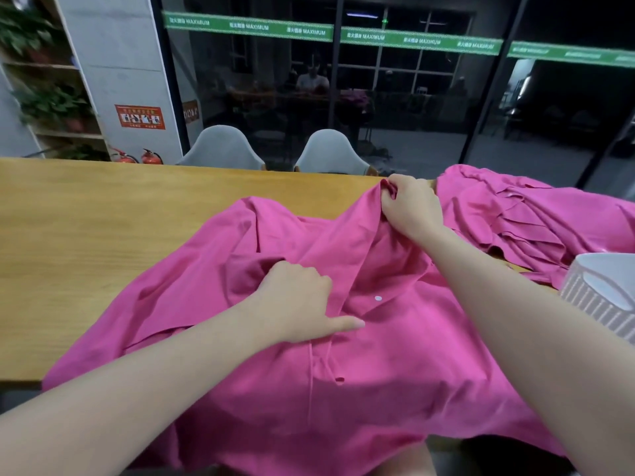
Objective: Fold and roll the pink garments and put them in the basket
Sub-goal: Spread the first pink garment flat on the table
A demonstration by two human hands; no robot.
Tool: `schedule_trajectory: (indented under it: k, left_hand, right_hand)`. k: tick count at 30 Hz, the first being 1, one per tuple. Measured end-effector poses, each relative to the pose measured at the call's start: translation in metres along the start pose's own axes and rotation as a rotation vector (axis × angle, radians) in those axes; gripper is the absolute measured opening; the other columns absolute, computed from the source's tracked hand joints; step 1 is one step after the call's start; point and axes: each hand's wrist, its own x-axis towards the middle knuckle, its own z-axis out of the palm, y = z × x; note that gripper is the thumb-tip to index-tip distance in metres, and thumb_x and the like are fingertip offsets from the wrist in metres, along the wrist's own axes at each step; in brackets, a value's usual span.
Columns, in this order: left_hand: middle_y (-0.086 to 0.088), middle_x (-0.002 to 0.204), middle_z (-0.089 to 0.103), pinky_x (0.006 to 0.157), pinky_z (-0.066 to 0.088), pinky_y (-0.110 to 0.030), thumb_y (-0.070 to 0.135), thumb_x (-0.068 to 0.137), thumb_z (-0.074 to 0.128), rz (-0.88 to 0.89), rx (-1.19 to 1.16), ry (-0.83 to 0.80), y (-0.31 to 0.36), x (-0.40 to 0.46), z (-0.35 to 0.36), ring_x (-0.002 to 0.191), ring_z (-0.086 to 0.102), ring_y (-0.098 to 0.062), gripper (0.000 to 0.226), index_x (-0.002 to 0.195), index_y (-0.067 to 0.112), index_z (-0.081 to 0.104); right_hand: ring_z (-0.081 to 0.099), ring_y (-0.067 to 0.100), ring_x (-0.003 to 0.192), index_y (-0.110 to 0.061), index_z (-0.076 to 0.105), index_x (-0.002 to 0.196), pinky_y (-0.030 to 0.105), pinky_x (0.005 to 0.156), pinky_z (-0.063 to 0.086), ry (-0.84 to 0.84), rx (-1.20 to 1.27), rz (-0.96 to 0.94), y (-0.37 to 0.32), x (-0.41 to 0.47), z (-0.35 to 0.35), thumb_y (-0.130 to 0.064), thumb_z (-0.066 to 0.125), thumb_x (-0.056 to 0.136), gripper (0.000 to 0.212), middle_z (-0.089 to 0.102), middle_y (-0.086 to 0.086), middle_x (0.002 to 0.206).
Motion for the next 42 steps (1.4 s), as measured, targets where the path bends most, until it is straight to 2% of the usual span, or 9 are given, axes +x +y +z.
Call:
schedule_trajectory:
  k: [8,11,15,17,19,24,31,37,42]
  left_hand:
    - [-0.003,0.095,0.071,0.075,0.047,-0.038,0.033,0.100,0.042,-0.027,-0.348,-0.111,-0.019,0.001,0.015,0.092,0.065,-0.031,0.022,0.081,0.022,0.048]
    - [0.003,0.072,0.062,0.070,0.049,-0.043,0.031,0.104,0.048,-0.115,-0.649,-0.003,-0.030,-0.001,0.014,0.072,0.059,-0.024,0.032,0.076,0.016,0.051]
    - [0.004,0.063,0.059,0.062,0.051,-0.035,0.022,0.104,0.055,-0.145,-0.984,0.113,-0.052,0.003,-0.001,0.059,0.059,-0.017,0.030,0.078,0.009,0.055]
    - [0.009,0.060,0.052,0.056,0.046,-0.027,0.023,0.105,0.054,-0.125,-1.076,0.110,-0.063,0.005,-0.010,0.055,0.051,-0.010,0.029,0.079,0.009,0.055]
    - [0.005,0.063,0.051,0.055,0.049,-0.035,0.026,0.106,0.052,-0.126,-1.124,0.108,-0.073,0.008,-0.013,0.058,0.050,-0.011,0.028,0.083,0.010,0.055]
    - [0.001,0.076,0.068,0.074,0.057,-0.054,0.050,0.101,0.053,-0.154,-1.131,0.109,-0.071,0.006,-0.015,0.070,0.066,-0.020,0.031,0.089,0.023,0.061]
    - [0.016,0.136,0.061,0.101,0.050,-0.045,0.108,0.052,0.041,-0.394,-0.733,-0.078,-0.050,0.021,-0.012,0.123,0.060,-0.018,0.108,0.138,0.043,0.050]
    - [-0.011,0.093,0.069,0.078,0.051,-0.043,0.023,0.099,0.053,-0.429,-0.726,0.188,-0.085,0.056,0.001,0.094,0.065,-0.037,0.011,0.091,0.016,0.057]
    - [-0.007,0.076,0.064,0.067,0.047,-0.045,-0.001,0.087,0.051,-0.446,-0.742,0.446,-0.145,0.082,-0.002,0.078,0.059,-0.038,0.024,0.090,0.022,0.057]
  right_hand:
    - [0.059,0.027,0.092,-0.018,0.059,0.101,0.047,0.081,0.052,-0.208,0.071,-0.201,0.013,-0.023,0.011,-0.026,0.058,0.090,0.014,0.063,0.004,0.100]
    - [0.057,0.018,0.117,-0.029,0.045,0.143,0.042,0.103,0.048,-0.374,0.219,-0.258,0.005,-0.044,0.001,-0.049,0.072,0.083,0.069,0.057,0.000,0.129]
    - [0.055,0.011,0.115,-0.055,0.027,0.150,0.034,0.097,0.048,-0.538,0.149,-0.400,-0.015,-0.070,-0.006,-0.091,0.066,0.061,0.104,0.055,-0.010,0.127]
    - [0.059,0.009,0.097,-0.052,0.044,0.140,0.031,0.082,0.048,-0.532,0.101,-0.484,-0.026,-0.073,0.001,-0.083,0.068,0.069,0.081,0.061,-0.017,0.111]
    - [0.054,0.012,0.067,-0.042,0.058,0.089,0.036,0.063,0.043,-0.410,0.116,-0.541,-0.036,-0.069,0.009,-0.053,0.069,0.089,0.016,0.058,-0.016,0.074]
    - [0.050,0.023,0.058,-0.020,0.049,0.068,0.041,0.052,0.042,-0.160,0.205,-0.400,-0.045,-0.040,0.007,-0.036,0.050,0.089,0.026,0.054,-0.003,0.059]
    - [0.044,0.015,0.054,-0.021,0.044,0.057,0.043,0.057,0.042,0.055,0.431,-0.158,-0.058,-0.003,0.011,-0.027,0.066,0.086,0.037,0.046,-0.005,0.051]
    - [0.044,0.019,0.057,-0.022,0.038,0.062,0.039,0.054,0.035,0.144,0.319,-0.128,-0.041,0.019,0.005,-0.037,0.067,0.091,0.044,0.046,-0.005,0.056]
    - [0.054,0.033,0.072,-0.020,0.050,0.084,0.044,0.064,0.046,0.153,0.122,-0.287,-0.017,0.048,-0.004,-0.012,0.059,0.081,0.012,0.051,0.000,0.082]
